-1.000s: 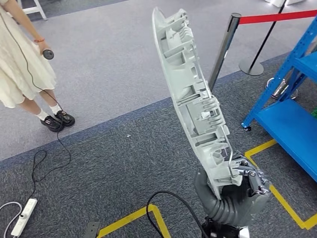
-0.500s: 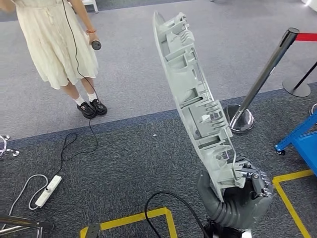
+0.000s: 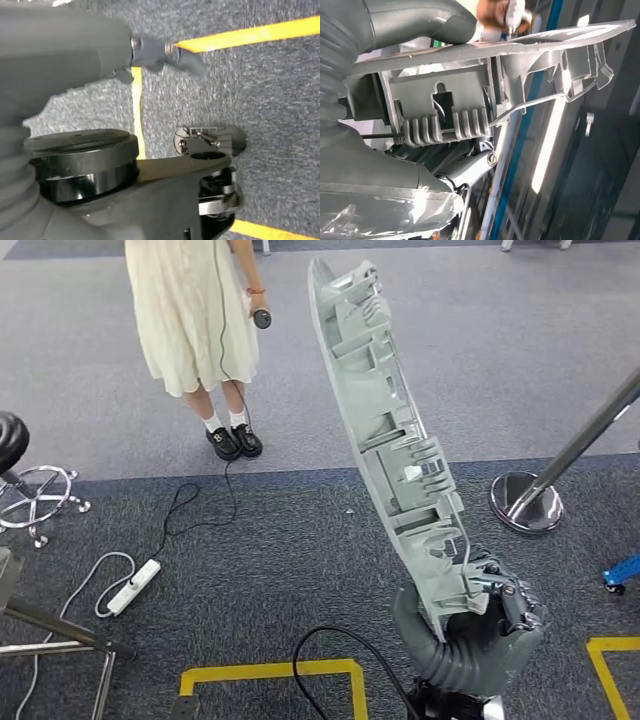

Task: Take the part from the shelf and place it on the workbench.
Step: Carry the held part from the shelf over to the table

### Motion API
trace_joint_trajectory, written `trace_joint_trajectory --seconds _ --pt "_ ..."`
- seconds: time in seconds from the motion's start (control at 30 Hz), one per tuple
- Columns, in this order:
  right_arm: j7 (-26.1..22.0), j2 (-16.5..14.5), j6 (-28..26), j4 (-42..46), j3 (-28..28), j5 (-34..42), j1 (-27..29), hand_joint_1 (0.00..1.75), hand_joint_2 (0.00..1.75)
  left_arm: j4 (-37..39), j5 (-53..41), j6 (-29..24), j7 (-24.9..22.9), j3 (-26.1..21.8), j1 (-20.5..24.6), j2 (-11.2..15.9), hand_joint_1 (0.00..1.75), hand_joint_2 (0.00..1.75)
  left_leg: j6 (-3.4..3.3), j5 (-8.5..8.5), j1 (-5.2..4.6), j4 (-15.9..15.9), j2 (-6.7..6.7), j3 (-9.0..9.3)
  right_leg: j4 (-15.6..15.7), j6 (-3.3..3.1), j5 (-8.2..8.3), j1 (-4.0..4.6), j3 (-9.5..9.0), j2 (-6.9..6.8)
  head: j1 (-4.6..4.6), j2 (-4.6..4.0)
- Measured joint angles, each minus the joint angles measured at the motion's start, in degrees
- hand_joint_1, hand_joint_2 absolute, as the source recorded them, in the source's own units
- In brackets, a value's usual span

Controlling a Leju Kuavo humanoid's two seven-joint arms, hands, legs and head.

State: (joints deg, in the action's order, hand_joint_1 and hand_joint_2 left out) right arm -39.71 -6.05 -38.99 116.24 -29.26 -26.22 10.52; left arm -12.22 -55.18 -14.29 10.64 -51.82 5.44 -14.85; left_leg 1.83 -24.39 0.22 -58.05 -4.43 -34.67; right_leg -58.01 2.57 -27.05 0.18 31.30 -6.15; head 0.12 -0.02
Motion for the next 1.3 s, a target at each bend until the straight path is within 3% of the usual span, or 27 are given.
trace_joint_trajectory --seconds 0.07,0.13,0.2,0.27,0.3,0.37,0.43,0.5,0.57,0.6,0.63,0.67,0.73,0.8,0.83,0.9,0.93,1.0,1.03,1.1,1.17,1.23,1.3 --pt "0.0 0.0 0.0 0.0 0.0 0.0 -0.1 1.75 1.75 0.0 0.0 0.0 0.0 0.0 -0.1 0.0 0.00 1.75 -1.09 -0.09 0.00 0.0 1.48 -0.18 -0.1 0.46 -0.42 -0.01 -0.40 -1.04 0.15 0.01" --pt "0.0 0.0 0.0 0.0 -0.1 0.0 -0.2 1.75 1.75 0.0 0.1 -0.1 0.0 0.0 -0.2 0.0 0.00 1.75 -1.82 0.04 0.15 0.0 2.98 -0.19 -2.2 0.95 -2.13 -0.32 0.26 0.97 0.27 0.01" --pt "0.0 0.0 0.0 0.0 -0.1 -0.1 -0.2 1.75 1.75 0.0 0.1 -0.2 0.0 0.0 -0.1 0.0 0.00 1.75 -2.33 0.14 0.22 0.0 4.48 -0.20 -9.0 1.18 -5.62 -0.50 3.37 4.47 0.54 0.00" --pt "0.0 0.0 0.0 0.0 -0.1 -0.1 -0.2 1.75 1.75 0.0 0.1 -0.2 0.0 0.0 -0.1 0.0 0.00 1.75 -2.54 0.18 0.13 0.0 6.11 -0.21 -15.9 1.05 -7.93 -0.46 7.09 5.75 0.68 0.00" --pt "0.1 0.0 0.0 0.0 -0.1 -0.1 -0.1 1.75 1.75 0.0 0.1 -0.2 0.0 -0.1 -0.1 0.0 0.00 1.75 -2.56 0.20 0.08 0.0 6.97 -0.20 -16.9 0.88 -7.56 -0.42 7.91 5.93 0.69 0.00" --pt "0.1 0.0 0.0 0.0 -0.1 -0.1 -0.2 1.75 1.75 0.0 0.1 -0.2 0.0 -0.1 -0.2 0.0 0.00 1.75 -2.53 0.25 0.05 0.0 8.80 -0.10 -12.2 0.29 -3.85 -0.35 6.33 6.68 0.70 0.00" --pt "0.1 0.0 0.0 0.0 -0.1 -0.1 -0.2 1.75 1.75 0.0 0.1 -0.2 0.0 -0.1 -0.2 0.0 0.00 1.75 -2.30 0.34 0.09 0.0 10.42 -0.14 -4.5 -0.24 -0.27 -0.51 3.07 9.51 0.67 0.00" --pt "0.1 0.0 0.0 0.0 -0.1 -0.1 -0.2 1.75 1.75 0.0 0.2 -0.2 0.0 -0.1 -0.1 -0.1 0.00 1.75 -1.72 0.56 0.27 -0.1 11.59 -0.52 -1.0 -0.30 0.57 -0.56 1.54 11.50 0.64 0.00" --pt "0.1 0.0 0.0 0.0 -0.1 -0.2 -0.2 1.75 1.75 0.0 0.1 -0.2 0.0 -0.1 -0.3 -0.1 0.00 1.75 -0.89 0.96 0.55 0.1 12.74 -0.93 -0.7 -0.46 0.69 -0.40 1.40 10.77 0.64 0.00" --pt "0.1 0.0 0.0 0.0 -0.1 -0.2 -0.2 1.75 1.75 0.0 0.0 -0.2 0.0 -0.1 -0.3 0.0 0.00 1.75 -0.56 0.91 0.54 0.1 12.51 -1.10 -0.5 -0.75 0.87 -0.42 1.33 10.08 0.61 0.00" --pt "0.1 0.0 0.0 0.0 -0.1 -0.2 -0.3 1.75 1.75 0.0 0.0 -0.2 -0.1 -0.1 -0.4 0.0 0.00 1.75 -0.26 0.39 0.41 -0.4 11.42 -1.45 -0.2 -1.06 1.08 -0.50 1.18 9.34 0.41 0.00" --pt "0.1 0.0 0.0 0.0 -0.1 -0.2 -0.3 1.75 1.75 0.0 0.0 -0.1 -0.1 -0.1 -0.3 0.0 0.00 1.75 0.00 -0.81 0.24 -2.1 9.80 -2.24 0.1 -1.36 1.27 -0.60 1.05 8.48 0.19 0.00" --pt "0.1 0.0 0.0 0.0 -0.1 -0.3 -0.3 1.75 1.75 0.0 0.0 -0.1 -0.1 -0.1 -0.2 0.0 0.00 1.75 0.45 -4.49 0.11 -8.4 6.45 -5.13 0.4 -1.72 1.38 -0.57 0.99 6.72 -0.26 0.00" --pt "0.2 0.0 0.0 0.0 -0.1 -0.3 -0.2 1.75 1.75 0.0 0.0 -0.1 -0.1 -0.1 -0.2 0.0 0.00 1.75 0.79 -6.51 0.20 -14.0 5.45 -7.64 0.4 -1.80 1.33 -0.52 1.06 4.86 -0.32 0.00" --pt "0.3 0.0 0.0 0.0 -0.1 -0.3 -0.2 1.75 1.75 0.0 0.0 -0.1 -0.1 -0.1 -0.2 0.1 0.00 1.75 0.89 -6.06 0.24 -14.3 5.22 -7.64 0.4 -1.78 1.29 -0.53 1.07 3.99 -0.31 0.00" --pt "0.3 0.0 0.0 0.0 -0.1 -0.3 -0.3 1.75 1.75 0.0 0.0 -0.1 -0.1 -0.1 -0.3 0.1 0.00 1.75 0.92 -2.89 0.26 -9.2 4.04 -4.57 0.3 -1.57 1.15 -0.54 0.93 2.42 -0.32 0.00" --pt "0.3 0.0 0.0 0.0 -0.1 -0.3 -0.3 1.75 1.75 0.0 -0.1 -0.1 -0.1 -0.1 -0.2 0.2 0.00 1.75 0.90 -1.47 0.15 -5.5 2.39 -2.39 0.2 -1.33 0.98 -0.35 0.84 1.74 -0.34 0.00" --pt "0.5 0.0 0.0 0.0 -0.1 -0.3 -0.3 1.75 1.75 0.0 -0.4 -0.1 -0.2 0.0 0.0 0.1 0.00 1.75 0.16 -0.35 -0.13 -0.5 -0.03 0.33 -0.1 -0.77 0.62 0.09 0.74 0.51 -0.33 0.00" --pt "0.7 0.0 0.0 0.0 -0.2 -0.3 -0.4 1.75 1.75 0.0 -0.6 0.0 -0.3 0.0 0.0 0.1 0.00 1.75 -0.29 -0.48 -0.28 0.3 -0.32 0.61 -0.2 -0.49 0.47 0.31 0.68 -0.13 -0.28 0.00" --pt "1.1 0.0 0.0 -0.1 -0.3 -0.2 -0.5 1.75 1.75 0.0 -0.7 0.0 -0.4 0.0 0.0 0.1 0.00 1.75 -1.23 -0.43 -0.24 0.5 1.20 0.42 -0.3 0.07 0.14 0.23 0.46 -1.05 -0.16 0.00" --pt "1.2 0.0 0.0 -0.2 -0.4 -0.1 -0.6 1.75 1.75 0.0 -0.7 0.0 -0.4 0.0 -0.2 0.1 0.00 1.75 -1.90 -0.20 0.00 0.6 2.70 0.39 -2.5 0.74 -1.59 -0.11 1.19 1.20 0.09 0.00" --pt "1.2 0.1 0.0 -0.3 -0.4 0.0 -0.6 1.75 1.75 0.0 -0.7 0.1 -0.4 0.0 -0.1 0.0 0.00 1.75 -2.36 -0.05 0.17 0.6 4.18 0.28 -9.1 1.17 -5.12 -0.35 4.15 4.65 0.51 0.00" --pt "1.1 0.1 0.0 -0.4 -0.4 0.0 -0.5 1.75 1.75 0.0 -0.7 0.1 -0.4 0.0 0.0 0.0 0.00 1.75 -2.54 0.02 0.18 0.6 5.81 0.20 -15.6 1.29 -7.43 -0.38 7.38 5.76 0.72 0.00"
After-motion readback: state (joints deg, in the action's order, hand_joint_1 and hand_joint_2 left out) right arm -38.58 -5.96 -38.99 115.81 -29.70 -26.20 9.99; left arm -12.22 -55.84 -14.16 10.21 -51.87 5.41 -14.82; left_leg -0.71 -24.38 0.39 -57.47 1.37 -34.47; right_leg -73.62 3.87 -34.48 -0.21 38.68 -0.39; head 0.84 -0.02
